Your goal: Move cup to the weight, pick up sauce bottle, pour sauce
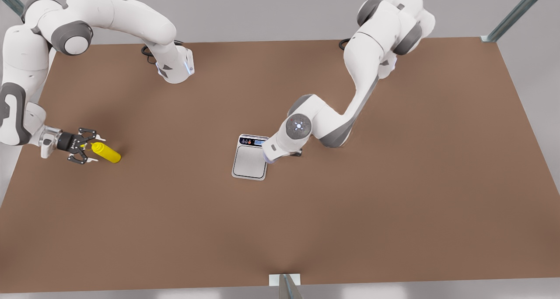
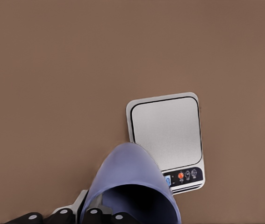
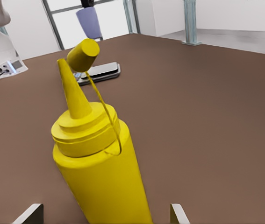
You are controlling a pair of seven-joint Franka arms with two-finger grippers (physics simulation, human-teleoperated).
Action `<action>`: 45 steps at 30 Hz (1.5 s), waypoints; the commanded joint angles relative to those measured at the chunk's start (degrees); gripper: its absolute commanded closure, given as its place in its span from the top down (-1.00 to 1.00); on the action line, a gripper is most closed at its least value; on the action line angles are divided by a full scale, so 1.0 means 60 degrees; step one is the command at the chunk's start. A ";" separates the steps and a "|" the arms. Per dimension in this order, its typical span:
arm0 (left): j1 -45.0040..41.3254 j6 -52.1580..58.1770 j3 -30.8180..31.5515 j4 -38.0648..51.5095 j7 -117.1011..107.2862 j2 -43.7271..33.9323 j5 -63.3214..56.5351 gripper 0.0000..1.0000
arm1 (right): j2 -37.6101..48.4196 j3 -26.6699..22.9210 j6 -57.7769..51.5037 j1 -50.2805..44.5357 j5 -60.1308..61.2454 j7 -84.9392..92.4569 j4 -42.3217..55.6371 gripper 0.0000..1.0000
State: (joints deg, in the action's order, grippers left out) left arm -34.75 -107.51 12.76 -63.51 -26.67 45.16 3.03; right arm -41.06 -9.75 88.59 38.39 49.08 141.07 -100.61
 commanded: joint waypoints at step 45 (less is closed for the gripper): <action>0.4575 0.3533 -0.0822 -0.4283 0.4711 -0.6135 -0.1619 1.00 | -0.0174 0.0101 -0.0395 -0.1095 0.1108 0.2094 0.0084 -0.07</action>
State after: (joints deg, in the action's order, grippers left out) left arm -7.50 -84.89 7.75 -85.38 -50.80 11.28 -6.33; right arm -42.19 -9.12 86.66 31.98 55.50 155.14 -100.20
